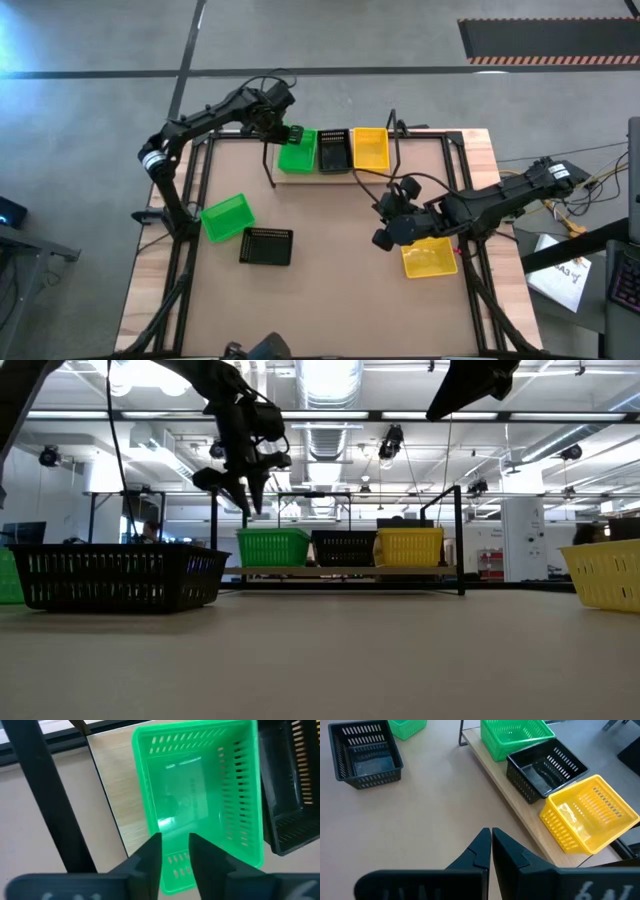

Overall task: Stack baskets on shelf by color
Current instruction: Stack the bottom green basket on top of the green basket on the shelf, then stack the black basket on top of the stacked black baskets on the shelf

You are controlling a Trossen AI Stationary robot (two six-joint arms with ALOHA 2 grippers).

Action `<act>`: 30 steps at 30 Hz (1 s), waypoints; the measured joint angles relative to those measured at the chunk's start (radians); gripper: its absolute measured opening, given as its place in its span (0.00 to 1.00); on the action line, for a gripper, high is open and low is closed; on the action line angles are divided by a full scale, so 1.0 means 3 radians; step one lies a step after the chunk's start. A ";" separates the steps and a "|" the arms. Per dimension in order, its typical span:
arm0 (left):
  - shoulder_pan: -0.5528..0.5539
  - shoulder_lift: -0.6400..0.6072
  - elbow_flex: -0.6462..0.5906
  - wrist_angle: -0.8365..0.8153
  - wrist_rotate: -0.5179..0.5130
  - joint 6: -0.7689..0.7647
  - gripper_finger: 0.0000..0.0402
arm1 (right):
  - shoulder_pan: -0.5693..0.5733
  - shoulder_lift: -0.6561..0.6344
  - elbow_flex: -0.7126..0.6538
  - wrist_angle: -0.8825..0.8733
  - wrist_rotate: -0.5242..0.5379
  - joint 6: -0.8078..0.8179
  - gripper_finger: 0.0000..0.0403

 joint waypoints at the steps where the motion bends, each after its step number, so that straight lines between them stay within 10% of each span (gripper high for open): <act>1: 0.0001 0.0000 0.0000 0.0002 0.0000 0.0009 0.23 | 0.0000 0.0000 0.0007 0.0001 -0.0001 0.0000 0.02; 11: -0.0104 -0.0206 0.0158 0.0067 0.0146 0.0622 0.32 | 0.0000 -0.0001 0.0044 -0.0027 -0.0001 -0.0003 0.02; 20: -0.1111 -0.0258 0.0270 0.0094 0.0216 0.1332 0.32 | 0.0000 -0.0010 0.0044 -0.0095 -0.0479 -0.0029 0.02; 30: -0.2294 -0.0550 -0.0313 -0.0056 0.0112 0.0628 0.32 | 0.0017 -0.0010 -0.0189 -0.0102 -0.0827 0.0550 0.02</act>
